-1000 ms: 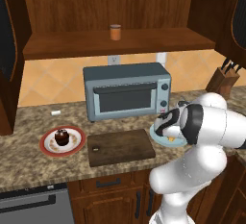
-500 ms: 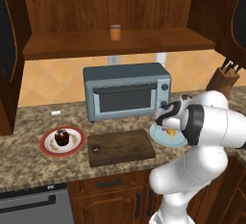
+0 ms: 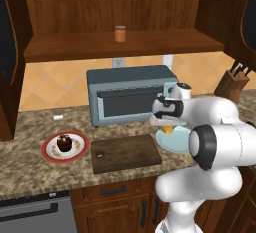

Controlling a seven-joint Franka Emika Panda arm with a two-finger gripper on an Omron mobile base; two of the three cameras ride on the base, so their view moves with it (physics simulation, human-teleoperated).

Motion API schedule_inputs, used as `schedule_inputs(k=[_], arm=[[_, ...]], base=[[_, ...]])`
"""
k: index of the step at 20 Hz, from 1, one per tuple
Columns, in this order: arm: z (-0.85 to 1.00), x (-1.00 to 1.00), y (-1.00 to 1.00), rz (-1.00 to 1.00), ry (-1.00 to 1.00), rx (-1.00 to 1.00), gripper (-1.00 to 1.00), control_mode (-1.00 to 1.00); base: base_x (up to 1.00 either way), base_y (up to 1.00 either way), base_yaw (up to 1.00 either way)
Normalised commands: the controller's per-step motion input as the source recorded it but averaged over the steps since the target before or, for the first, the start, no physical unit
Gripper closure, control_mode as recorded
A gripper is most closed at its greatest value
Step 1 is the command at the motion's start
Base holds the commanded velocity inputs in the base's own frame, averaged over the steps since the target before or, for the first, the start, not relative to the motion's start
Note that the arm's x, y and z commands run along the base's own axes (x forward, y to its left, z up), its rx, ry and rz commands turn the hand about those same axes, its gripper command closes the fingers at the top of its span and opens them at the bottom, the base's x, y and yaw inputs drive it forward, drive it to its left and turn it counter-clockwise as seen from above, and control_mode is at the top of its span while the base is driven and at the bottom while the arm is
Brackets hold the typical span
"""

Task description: From the different types of pastries on the counter, select a croissant and place it on the cutting board. Then retrieve a jar of jam from the cabinet and place it alongside the croissant on the cutting board.

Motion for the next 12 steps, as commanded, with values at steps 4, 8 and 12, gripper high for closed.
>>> schedule_inputs(k=[4,8,12], arm=[[0.09,-0.29,1.00,0.00,-0.01,-0.09,1.00,-1.00],[-0.21,-0.44,1.00,0.00,-0.22,-0.24,1.00,-1.00],[-0.40,-0.30,1.00,0.04,-0.17,-0.22,1.00,-1.00]], base=[[0.00,0.00,0.00],[0.00,0.00,0.00],[0.00,0.00,0.00]])
